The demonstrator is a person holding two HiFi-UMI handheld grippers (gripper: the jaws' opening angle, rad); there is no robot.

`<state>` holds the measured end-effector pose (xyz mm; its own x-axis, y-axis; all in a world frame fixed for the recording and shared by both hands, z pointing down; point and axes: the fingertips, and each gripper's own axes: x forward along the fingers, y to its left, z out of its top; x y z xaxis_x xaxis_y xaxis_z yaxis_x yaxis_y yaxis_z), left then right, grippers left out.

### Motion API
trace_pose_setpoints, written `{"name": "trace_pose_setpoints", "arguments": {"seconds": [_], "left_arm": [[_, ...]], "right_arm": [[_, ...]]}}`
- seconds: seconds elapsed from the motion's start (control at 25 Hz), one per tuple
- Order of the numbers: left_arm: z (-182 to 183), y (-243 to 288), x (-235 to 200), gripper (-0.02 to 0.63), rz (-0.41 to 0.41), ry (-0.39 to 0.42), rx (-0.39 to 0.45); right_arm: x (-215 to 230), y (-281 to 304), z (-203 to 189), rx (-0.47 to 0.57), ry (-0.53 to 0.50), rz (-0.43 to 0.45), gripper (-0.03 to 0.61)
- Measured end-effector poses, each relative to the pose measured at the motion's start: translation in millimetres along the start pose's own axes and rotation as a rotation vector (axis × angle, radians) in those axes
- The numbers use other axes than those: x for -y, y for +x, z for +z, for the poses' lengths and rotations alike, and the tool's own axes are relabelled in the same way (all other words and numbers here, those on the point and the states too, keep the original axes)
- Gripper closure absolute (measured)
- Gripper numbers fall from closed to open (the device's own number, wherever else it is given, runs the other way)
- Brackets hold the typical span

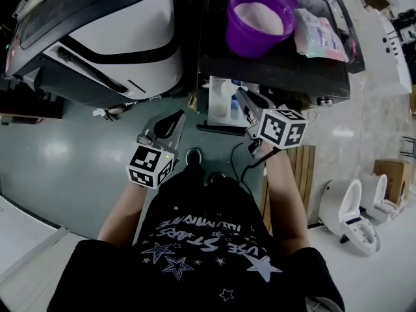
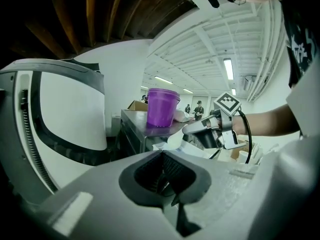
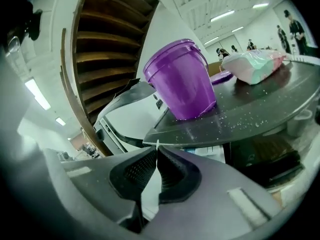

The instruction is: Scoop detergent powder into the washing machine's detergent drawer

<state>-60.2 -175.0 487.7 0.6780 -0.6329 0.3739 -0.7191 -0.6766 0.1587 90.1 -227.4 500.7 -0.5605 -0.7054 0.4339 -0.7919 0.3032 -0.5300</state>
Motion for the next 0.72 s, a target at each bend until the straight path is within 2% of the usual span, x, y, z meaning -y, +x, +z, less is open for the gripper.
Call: {"name": "trace_pose_setpoints", "arguments": {"seconds": [0.28,0.6,0.72], "left_arm": [[-7,8,7,0.614,-0.032,-0.002,-0.021],[-6,14,5,0.614,-0.039,-0.003,-0.019],[-6,15,4,0.614,-0.037,-0.004,-0.019]], "right_arm": [[-4,11,-10,-0.052,-0.096,-0.024,0.545],[-13,6,-2,-0.027,-0.188,-0.033,0.545],[-19,6,2,-0.031,-0.263,-0.033,0.545]]}}
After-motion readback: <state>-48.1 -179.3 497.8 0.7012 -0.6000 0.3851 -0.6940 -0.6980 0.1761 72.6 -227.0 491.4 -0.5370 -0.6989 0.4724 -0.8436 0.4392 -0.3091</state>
